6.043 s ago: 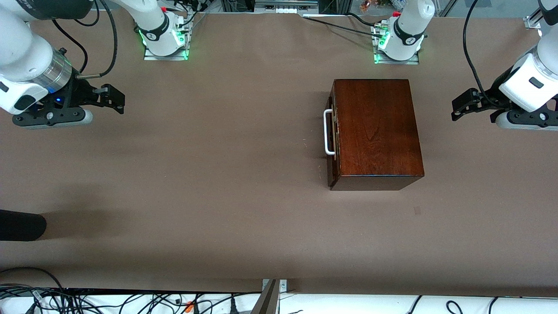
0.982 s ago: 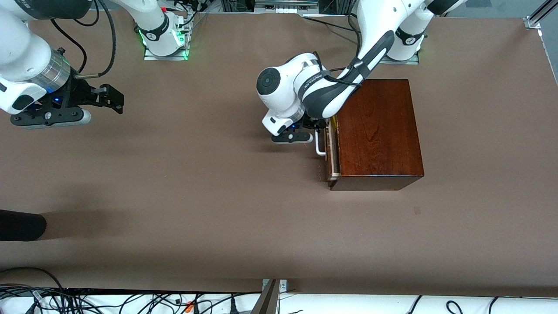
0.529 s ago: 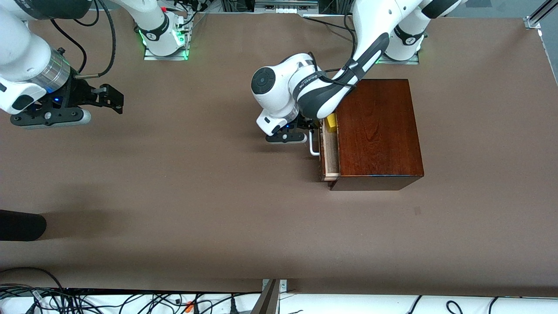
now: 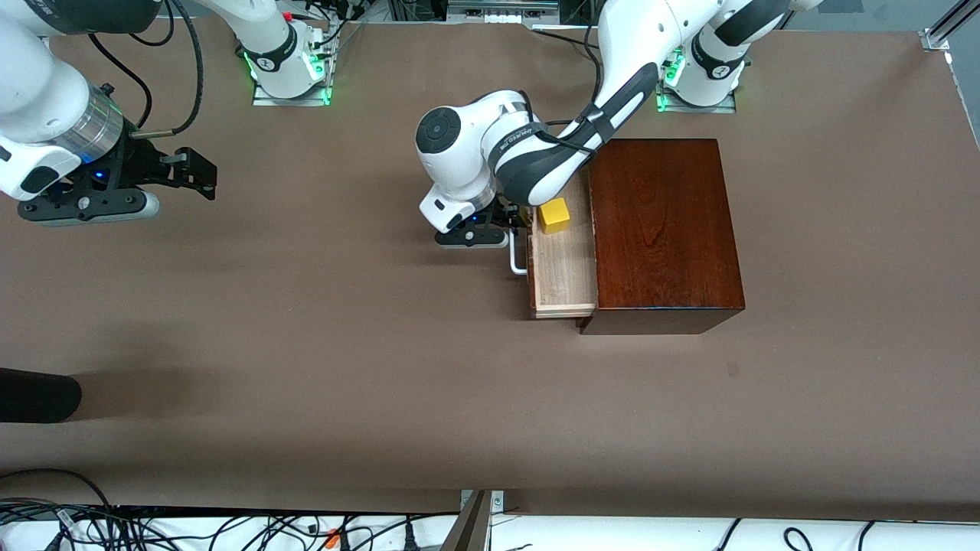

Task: Open drawer, take yellow block, close drawer
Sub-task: 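Pull the drawer out by its handle with the left gripper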

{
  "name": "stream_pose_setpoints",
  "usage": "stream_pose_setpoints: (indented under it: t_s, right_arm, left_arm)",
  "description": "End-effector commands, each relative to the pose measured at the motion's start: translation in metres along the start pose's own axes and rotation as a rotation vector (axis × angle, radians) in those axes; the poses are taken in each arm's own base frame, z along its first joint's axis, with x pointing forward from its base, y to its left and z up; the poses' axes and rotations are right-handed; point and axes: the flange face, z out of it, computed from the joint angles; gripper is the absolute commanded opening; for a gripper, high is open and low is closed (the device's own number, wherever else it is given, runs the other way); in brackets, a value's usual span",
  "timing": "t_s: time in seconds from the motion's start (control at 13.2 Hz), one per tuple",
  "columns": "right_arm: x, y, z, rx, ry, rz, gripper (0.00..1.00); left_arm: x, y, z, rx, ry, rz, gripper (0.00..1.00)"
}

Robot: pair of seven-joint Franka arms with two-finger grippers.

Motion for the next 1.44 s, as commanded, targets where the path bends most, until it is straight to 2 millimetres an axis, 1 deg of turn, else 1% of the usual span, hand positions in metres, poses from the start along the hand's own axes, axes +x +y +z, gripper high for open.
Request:
stream_pose_setpoints:
  t_s: [0.0, 0.23, 0.45, 0.76, 0.83, 0.91, 0.98, 1.06, 1.21, 1.28, 1.36]
  right_arm:
    - [-0.001, 0.002, -0.006, -0.009, 0.0, 0.008, 1.0]
    - [-0.001, 0.001, -0.006, -0.009, 0.0, 0.003, 1.0]
    - [-0.001, 0.002, -0.006, -0.009, 0.0, 0.005, 1.0]
    - [-0.002, -0.003, -0.006, -0.017, -0.001, -0.01, 1.0]
    - [-0.002, -0.003, -0.006, -0.017, -0.001, -0.01, 1.0]
    - [-0.002, -0.003, -0.006, -0.017, -0.001, -0.01, 1.0]
    - [-0.002, -0.002, -0.006, -0.017, -0.001, -0.009, 1.0]
    - [-0.002, -0.001, -0.006, -0.015, 0.0, -0.007, 1.0]
    - [-0.002, -0.002, -0.006, -0.011, 0.0, -0.006, 1.0]
    - [-0.002, -0.001, -0.006, -0.009, -0.001, -0.004, 1.0]
    - [-0.002, -0.001, -0.006, -0.008, 0.0, -0.004, 1.0]
  left_arm:
    - [0.003, 0.017, -0.011, -0.052, 0.009, -0.015, 1.0]
    - [0.001, 0.024, -0.006, -0.072, 0.014, -0.011, 1.0]
    - [0.002, 0.029, -0.009, -0.112, 0.035, -0.013, 1.0]
    - [0.004, 0.027, -0.015, -0.122, 0.045, -0.016, 1.0]
    - [0.008, 0.022, -0.021, -0.12, 0.048, -0.022, 1.0]
    - [0.015, 0.013, -0.032, -0.126, 0.055, -0.033, 1.0]
    - [0.022, 0.002, -0.037, -0.124, 0.033, -0.05, 1.0]
    - [0.028, -0.008, -0.046, -0.133, 0.024, -0.064, 1.0]
    - [0.032, -0.017, -0.062, -0.147, 0.03, -0.077, 1.0]
    - [0.036, -0.027, -0.073, -0.156, 0.028, -0.084, 1.0]
    - [0.037, -0.042, -0.092, -0.155, 0.014, -0.072, 1.0]
